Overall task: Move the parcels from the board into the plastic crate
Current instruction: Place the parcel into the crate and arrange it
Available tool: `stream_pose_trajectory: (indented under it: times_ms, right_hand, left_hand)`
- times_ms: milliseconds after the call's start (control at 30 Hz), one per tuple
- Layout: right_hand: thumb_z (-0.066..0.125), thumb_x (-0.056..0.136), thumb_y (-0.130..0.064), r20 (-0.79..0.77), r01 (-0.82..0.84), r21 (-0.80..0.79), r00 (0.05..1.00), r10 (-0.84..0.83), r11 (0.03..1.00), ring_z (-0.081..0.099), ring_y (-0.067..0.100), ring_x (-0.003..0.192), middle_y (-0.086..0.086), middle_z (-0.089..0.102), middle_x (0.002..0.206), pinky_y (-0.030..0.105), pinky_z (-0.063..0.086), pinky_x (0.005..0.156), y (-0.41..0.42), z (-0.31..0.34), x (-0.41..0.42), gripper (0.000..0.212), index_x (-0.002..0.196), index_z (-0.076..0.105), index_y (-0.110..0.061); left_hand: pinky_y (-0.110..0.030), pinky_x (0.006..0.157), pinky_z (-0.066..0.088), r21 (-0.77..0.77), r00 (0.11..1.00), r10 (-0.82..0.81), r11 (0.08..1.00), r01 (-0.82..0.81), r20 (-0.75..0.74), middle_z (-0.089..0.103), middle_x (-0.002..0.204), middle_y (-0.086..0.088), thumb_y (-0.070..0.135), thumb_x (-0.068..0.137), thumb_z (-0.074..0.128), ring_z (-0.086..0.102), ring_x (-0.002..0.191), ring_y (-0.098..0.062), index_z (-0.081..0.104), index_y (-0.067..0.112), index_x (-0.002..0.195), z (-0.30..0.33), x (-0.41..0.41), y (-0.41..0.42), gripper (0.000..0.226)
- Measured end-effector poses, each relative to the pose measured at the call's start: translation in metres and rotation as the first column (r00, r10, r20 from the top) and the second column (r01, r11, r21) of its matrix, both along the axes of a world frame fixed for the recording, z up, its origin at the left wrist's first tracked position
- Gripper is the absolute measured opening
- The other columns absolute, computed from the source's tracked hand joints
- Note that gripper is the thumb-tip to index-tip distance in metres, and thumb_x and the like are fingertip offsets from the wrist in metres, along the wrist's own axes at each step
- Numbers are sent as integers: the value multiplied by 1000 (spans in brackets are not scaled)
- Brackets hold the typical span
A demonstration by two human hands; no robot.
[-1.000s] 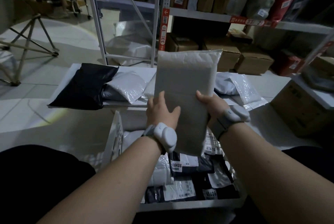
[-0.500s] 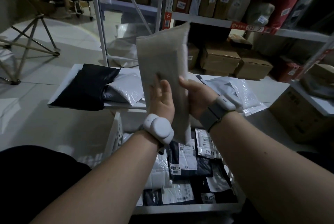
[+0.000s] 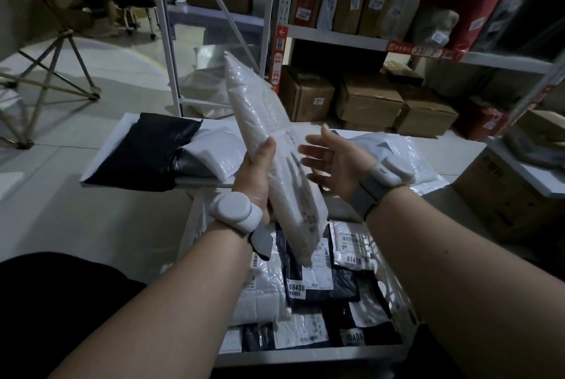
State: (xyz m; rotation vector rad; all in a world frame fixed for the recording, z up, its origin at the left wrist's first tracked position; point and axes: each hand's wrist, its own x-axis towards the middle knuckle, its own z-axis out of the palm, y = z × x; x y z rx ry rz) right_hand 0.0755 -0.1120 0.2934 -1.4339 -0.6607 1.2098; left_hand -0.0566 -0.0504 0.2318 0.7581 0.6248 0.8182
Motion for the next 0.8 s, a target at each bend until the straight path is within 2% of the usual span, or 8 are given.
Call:
stream_pose_trajectory:
  times_ms: [133,267,367,433,533,667,733,800]
  right_hand:
    - [53,94,-41,159,157,-91,977,-141,983,55,17,88,-1,60,98,32,47,73,-8,-20,18,30,106,60,-14]
    - [57,91,-44,440,187,-144,892,-107,972,63,22,93,3,65,101,33,50,80,-22,-42,37,30,104,61,-18]
    - [65,73,-65,431,230,-176,892,-135,957,65,21,96,1,70,97,41,46,97,-34,-48,44,54,98,68,-17]
    - [67,44,-84,363,268,-174,912,-191,948,64,24,103,0,72,101,46,41,104,-35,-66,58,83,97,71,-21]
    - [67,34,-86,295,288,-203,929,-222,936,62,27,106,4,72,103,46,40,104,-40,-75,65,91,98,72,-21]
    - [65,58,-78,287,247,-232,942,-177,941,60,30,108,12,68,103,48,41,104,-50,-69,60,66,88,68,-20]
    - [63,56,-82,283,258,-217,940,-192,941,59,27,112,9,68,108,44,40,105,-52,-74,63,66,86,68,-24]
    - [60,68,-77,210,280,-192,948,-239,941,59,26,114,8,68,113,38,44,99,-53,-77,63,65,101,69,-21]
  left_hand:
    - [-55,103,41,21,998,-61,998,60,3,65,121,-13,71,52,75,62,112,-33,56,18,128,-4,0,-1,94]
    - [-54,99,42,-59,980,-178,981,183,84,62,126,-16,58,77,58,61,113,-33,52,12,132,1,-4,-6,71]
    - [-47,82,48,-80,955,-240,963,257,174,73,99,-13,46,93,38,71,86,-28,69,10,104,2,-4,-11,48]
    - [-46,76,51,-62,942,-277,954,293,192,74,91,-11,41,91,41,73,80,-26,71,10,96,0,-2,-16,43]
    - [-44,71,59,-27,917,-325,940,340,232,74,95,-14,39,76,57,72,84,-28,76,8,91,-1,0,-21,39]
    - [-51,80,56,-63,953,-250,963,264,169,64,117,-20,34,36,94,65,101,-34,56,1,125,-11,3,-15,102]
    - [-50,80,57,-47,968,-218,973,225,125,68,111,-17,28,54,89,66,96,-32,56,3,122,-17,2,-13,80]
    - [-45,77,58,-31,976,-194,980,197,98,74,93,-9,18,86,63,70,83,-25,59,6,111,-16,2,-15,28]
